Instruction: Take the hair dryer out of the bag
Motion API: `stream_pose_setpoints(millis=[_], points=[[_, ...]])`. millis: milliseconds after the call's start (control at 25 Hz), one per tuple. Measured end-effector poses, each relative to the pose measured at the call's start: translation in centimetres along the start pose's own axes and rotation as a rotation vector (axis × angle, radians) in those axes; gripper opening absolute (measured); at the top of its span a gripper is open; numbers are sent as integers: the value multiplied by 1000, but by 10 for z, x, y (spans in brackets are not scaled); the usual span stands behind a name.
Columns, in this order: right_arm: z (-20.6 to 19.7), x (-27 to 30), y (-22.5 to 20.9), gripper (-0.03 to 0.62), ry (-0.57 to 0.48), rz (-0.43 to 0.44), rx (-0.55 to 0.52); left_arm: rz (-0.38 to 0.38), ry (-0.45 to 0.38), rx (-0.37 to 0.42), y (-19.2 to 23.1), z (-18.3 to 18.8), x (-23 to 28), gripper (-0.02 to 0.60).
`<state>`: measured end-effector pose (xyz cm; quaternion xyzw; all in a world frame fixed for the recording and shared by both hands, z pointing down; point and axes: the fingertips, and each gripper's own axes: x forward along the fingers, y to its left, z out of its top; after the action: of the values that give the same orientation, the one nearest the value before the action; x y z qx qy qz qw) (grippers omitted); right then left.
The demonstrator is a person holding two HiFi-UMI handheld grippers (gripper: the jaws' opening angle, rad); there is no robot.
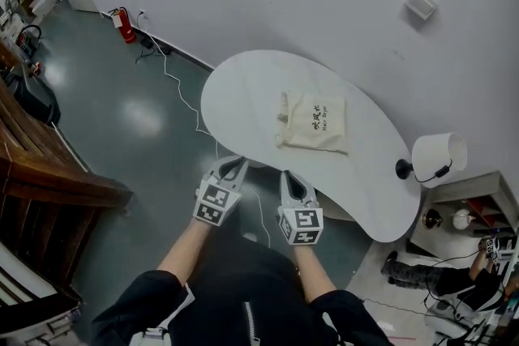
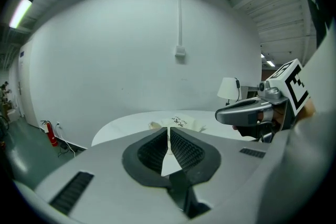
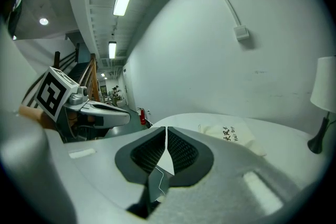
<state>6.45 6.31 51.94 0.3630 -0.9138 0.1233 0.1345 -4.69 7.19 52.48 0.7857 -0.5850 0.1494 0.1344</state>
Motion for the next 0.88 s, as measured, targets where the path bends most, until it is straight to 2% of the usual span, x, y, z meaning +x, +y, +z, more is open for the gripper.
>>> stream_pose_setpoints(millis=[480,880], points=[[32,103,-40,5,33,-101,49,-150,38,46,67,30,101,23],[59,168,-68,5,65,-192,75,-260,83,97,108,45,161,23]])
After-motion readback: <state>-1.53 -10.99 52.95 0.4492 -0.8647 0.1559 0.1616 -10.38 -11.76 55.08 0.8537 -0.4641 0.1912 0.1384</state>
